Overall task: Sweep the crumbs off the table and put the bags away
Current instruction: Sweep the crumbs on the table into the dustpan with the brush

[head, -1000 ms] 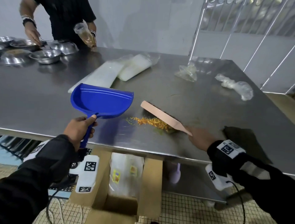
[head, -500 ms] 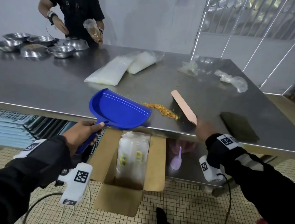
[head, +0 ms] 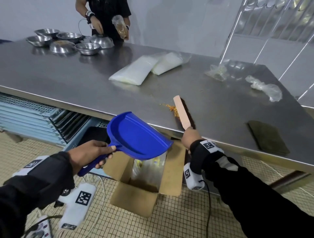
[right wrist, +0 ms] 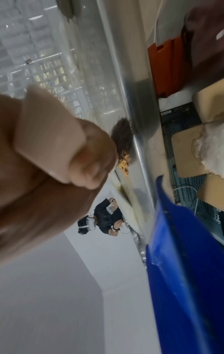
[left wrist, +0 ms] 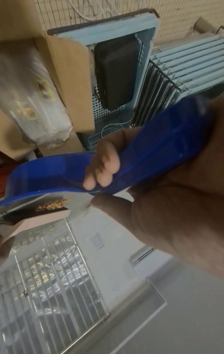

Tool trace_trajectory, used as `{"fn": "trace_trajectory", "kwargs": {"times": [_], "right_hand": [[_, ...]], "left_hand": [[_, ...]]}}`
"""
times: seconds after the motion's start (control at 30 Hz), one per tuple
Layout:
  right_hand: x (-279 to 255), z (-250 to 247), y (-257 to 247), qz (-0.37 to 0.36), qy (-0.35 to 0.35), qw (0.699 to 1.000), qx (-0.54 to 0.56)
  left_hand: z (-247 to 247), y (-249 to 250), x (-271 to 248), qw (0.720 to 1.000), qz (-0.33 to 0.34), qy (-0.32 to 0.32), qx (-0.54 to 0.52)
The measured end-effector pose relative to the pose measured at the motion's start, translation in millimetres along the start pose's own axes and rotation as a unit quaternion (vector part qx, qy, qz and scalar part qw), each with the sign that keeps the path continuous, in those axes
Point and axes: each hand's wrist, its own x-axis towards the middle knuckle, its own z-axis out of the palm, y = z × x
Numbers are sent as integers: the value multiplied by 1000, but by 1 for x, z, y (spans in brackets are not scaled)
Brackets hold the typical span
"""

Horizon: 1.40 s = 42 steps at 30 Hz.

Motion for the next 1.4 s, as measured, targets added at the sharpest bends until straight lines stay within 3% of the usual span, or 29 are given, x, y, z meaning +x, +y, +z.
{"fn": "trace_trajectory", "kwargs": {"times": [0.13, 0.23, 0.47, 0.7, 0.97, 1.1, 1.27, 1.4], "right_hand": [[7, -23, 10, -29, -3, 999, 18], [18, -53, 30, -34, 33, 999, -2], [50, -100, 83, 17, 60, 997, -44], [54, -89, 86, 32, 30, 997, -69], [32, -33, 47, -37, -6, 999, -8], [15, -18, 40, -85, -45, 994, -45], [14, -26, 50, -143, -46, 988, -47], [55, -53, 48, -166, -14, 985, -44]], "left_hand": [[3, -6, -4, 1000, -11, 2, 9], [8, -11, -5, 1000, -20, 10, 5], [28, -25, -9, 999, -38, 19, -15], [56, -27, 2, 997, -55, 25, -42], [89, -18, 32, 992, -64, 24, -104], [99, -15, 42, 990, -64, 34, -124], [105, -9, 53, 989, -74, 45, -123], [106, -3, 60, 991, -75, 58, -93]]}}
